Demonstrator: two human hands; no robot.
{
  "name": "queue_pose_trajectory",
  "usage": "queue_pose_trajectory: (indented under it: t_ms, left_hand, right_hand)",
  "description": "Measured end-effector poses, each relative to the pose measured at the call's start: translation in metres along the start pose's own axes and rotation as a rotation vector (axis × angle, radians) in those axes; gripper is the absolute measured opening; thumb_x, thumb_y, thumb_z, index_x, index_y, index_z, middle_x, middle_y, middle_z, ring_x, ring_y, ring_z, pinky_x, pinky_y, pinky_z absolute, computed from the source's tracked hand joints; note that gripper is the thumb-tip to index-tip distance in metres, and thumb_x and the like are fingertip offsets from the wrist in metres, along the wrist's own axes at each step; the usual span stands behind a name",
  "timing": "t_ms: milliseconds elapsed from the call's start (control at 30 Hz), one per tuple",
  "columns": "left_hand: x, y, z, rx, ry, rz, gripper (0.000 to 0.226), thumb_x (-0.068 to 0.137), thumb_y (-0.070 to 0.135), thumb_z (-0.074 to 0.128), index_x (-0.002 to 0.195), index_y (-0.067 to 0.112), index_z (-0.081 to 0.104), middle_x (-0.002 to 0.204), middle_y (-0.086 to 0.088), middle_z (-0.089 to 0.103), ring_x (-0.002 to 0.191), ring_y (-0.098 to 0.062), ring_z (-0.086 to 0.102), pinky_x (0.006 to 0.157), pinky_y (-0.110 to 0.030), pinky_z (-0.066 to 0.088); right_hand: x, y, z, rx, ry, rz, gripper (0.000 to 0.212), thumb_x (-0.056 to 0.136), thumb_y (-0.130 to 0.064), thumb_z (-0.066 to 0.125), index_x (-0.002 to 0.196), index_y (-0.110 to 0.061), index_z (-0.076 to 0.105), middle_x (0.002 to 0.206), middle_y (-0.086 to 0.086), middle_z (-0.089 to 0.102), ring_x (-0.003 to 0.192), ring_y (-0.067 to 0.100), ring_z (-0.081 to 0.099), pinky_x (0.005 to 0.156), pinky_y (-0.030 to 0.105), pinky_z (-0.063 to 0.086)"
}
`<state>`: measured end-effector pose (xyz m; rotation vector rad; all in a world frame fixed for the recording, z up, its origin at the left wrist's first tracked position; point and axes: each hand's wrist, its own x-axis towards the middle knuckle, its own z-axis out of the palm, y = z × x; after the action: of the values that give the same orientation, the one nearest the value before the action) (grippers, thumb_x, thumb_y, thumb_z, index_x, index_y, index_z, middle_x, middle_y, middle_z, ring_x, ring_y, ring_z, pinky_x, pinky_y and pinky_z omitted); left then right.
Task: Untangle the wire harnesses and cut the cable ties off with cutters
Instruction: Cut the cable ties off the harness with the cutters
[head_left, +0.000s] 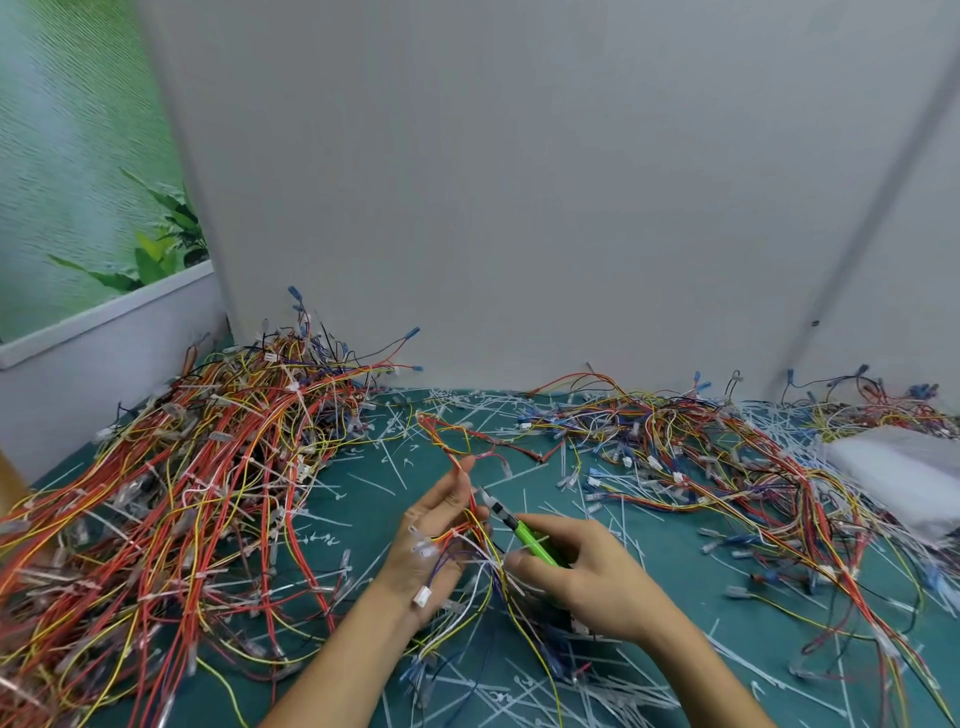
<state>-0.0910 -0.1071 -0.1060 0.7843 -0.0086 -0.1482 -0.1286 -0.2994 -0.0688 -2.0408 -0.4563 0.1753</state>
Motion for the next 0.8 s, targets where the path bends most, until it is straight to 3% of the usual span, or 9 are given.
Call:
queue_pose_trajectory:
  t_ms: [100,233,467,600,800]
  left_hand:
    - [-0.0033,0.0015,0.0052,0.031,0.038,0.008,0.018,0.082,0.014,0.07,0.097,0.013,0.081,0.077,-0.007,0.066,0.055,-0.013,0.062,0.047,-0.025,0.052]
    - [-0.0037,0.0024,0.0119,0.077,0.123,0.001,0.014,0.074,0.013,0.071,0.081,0.013,0.083,0.073,-0.008,0.07,0.055,-0.013,0.065,0.047,-0.023,0.054]
    - [-0.0047,0.0034,0.0093,0.065,0.148,0.025,0.02,0.078,0.016,0.073,0.097,0.01,0.073,0.079,-0.01,0.064,0.057,-0.014,0.06,0.049,-0.022,0.051]
    - [-0.0063,0.0048,0.0097,0.036,0.129,0.031,0.017,0.08,0.016,0.071,0.096,0.01,0.069,0.074,-0.005,0.058,0.055,-0.011,0.055,0.049,-0.021,0.048]
    - [-0.0039,0.0026,0.0089,0.009,0.137,0.05,0.018,0.079,0.013,0.071,0.097,0.01,0.071,0.07,-0.003,0.06,0.053,-0.009,0.056,0.049,-0.02,0.048]
  right_hand:
    - [-0.0011,-0.0025,0.0005,0.067,-0.038,0.014,0.009,0.096,-0.034,0.067,0.098,-0.028,0.073,0.064,-0.014,0.05,0.058,0.005,0.04,0.054,0.018,0.035]
    - [-0.0021,-0.0075,0.0016,0.253,-0.083,0.091,0.021,0.101,-0.02,0.064,0.08,-0.018,0.065,0.062,-0.006,0.054,0.048,0.013,0.043,0.042,0.019,0.033]
    - [-0.0032,-0.0098,-0.0041,0.234,-0.137,0.162,0.031,0.089,-0.038,0.07,0.091,-0.008,0.066,0.07,0.002,0.062,0.053,0.017,0.049,0.044,0.022,0.034]
    - [-0.0013,-0.0073,-0.004,0.151,-0.077,0.134,0.037,0.086,-0.044,0.073,0.105,-0.013,0.071,0.069,-0.011,0.059,0.059,0.009,0.046,0.053,0.018,0.037]
    - [-0.0008,-0.0041,-0.0001,0.094,-0.029,0.132,0.035,0.082,-0.052,0.074,0.108,-0.029,0.072,0.081,-0.009,0.064,0.071,0.008,0.053,0.067,0.025,0.042]
